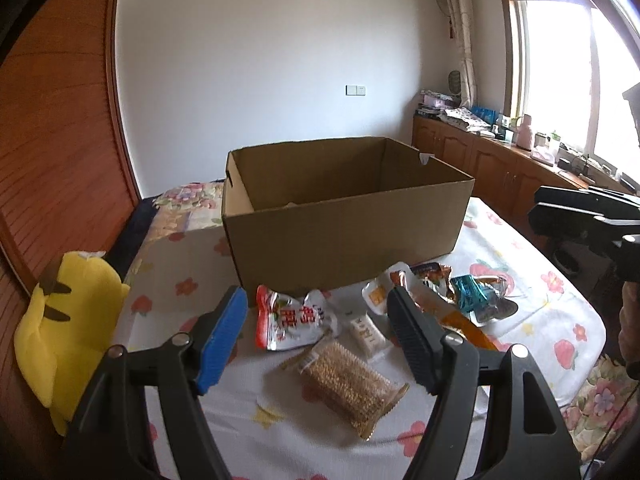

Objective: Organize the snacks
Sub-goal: 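Withdraw both tools from the box back toward the remaining snacks, then grasp the grain bar with the left tool while the right tool grasps the orange pouch, then lift both packets over the cardboard box and open both tools to drop them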

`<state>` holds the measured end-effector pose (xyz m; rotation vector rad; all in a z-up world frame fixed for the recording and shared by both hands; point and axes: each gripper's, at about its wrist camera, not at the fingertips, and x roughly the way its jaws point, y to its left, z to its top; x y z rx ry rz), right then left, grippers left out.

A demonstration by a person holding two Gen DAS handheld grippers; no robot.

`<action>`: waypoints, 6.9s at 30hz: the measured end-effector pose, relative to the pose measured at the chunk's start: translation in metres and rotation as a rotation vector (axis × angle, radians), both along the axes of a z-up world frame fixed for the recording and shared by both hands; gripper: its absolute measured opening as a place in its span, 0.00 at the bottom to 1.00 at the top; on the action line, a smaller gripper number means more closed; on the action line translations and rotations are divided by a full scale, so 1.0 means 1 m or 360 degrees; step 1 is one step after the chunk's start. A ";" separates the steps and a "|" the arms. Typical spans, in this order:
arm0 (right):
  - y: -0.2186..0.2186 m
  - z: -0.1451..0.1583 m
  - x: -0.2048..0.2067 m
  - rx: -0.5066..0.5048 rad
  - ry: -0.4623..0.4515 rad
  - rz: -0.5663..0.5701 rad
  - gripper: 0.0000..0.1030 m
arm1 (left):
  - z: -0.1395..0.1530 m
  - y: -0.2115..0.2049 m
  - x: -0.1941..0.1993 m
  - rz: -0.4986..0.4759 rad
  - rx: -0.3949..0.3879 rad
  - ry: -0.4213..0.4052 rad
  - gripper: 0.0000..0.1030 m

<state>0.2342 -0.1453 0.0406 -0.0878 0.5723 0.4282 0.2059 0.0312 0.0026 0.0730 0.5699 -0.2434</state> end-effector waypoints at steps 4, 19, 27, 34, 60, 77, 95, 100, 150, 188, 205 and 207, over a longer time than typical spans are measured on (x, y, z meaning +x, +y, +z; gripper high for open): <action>0.002 -0.002 -0.004 0.0007 -0.0001 0.0010 0.56 | -0.008 0.003 -0.003 0.0024 -0.0015 0.0023 0.71; 0.005 -0.053 0.003 -0.0024 0.0170 0.0032 0.57 | -0.050 0.010 -0.006 0.0075 -0.0089 0.0162 0.71; 0.015 -0.101 0.020 -0.0057 0.0340 0.0057 0.57 | -0.065 0.008 -0.005 0.0074 -0.0102 0.0212 0.71; 0.022 -0.116 0.034 -0.0051 0.0419 0.0077 0.56 | -0.072 0.012 -0.002 0.0089 -0.0121 0.0235 0.71; 0.022 -0.133 0.032 -0.0085 0.0511 0.0139 0.51 | -0.082 -0.009 0.022 0.0056 -0.0124 0.0355 0.71; 0.020 -0.135 0.031 -0.0069 0.0486 0.0155 0.53 | -0.098 -0.026 0.041 0.0151 -0.0042 0.0487 0.72; 0.015 -0.133 0.030 -0.0020 0.0496 0.0166 0.53 | -0.097 -0.007 0.014 0.0113 -0.0037 0.0440 0.47; 0.014 -0.133 0.029 -0.0014 0.0495 0.0166 0.53 | -0.097 -0.007 0.013 0.0117 -0.0039 0.0416 0.45; -0.019 -0.011 -0.005 0.0034 0.0090 0.0125 0.47 | 0.002 -0.017 0.000 0.0009 -0.0105 0.0013 0.40; -0.001 0.017 0.156 0.0020 -0.0102 0.0235 0.47 | 0.045 -0.018 0.161 0.0042 0.0046 -0.0148 0.40; 0.003 -0.030 0.205 0.0020 0.0039 0.0144 0.48 | 0.010 -0.020 0.205 -0.0001 0.0075 0.0054 0.41; 0.000 -0.034 0.207 0.0020 0.0061 0.0132 0.48 | 0.007 -0.023 0.209 -0.0003 0.0077 0.0082 0.41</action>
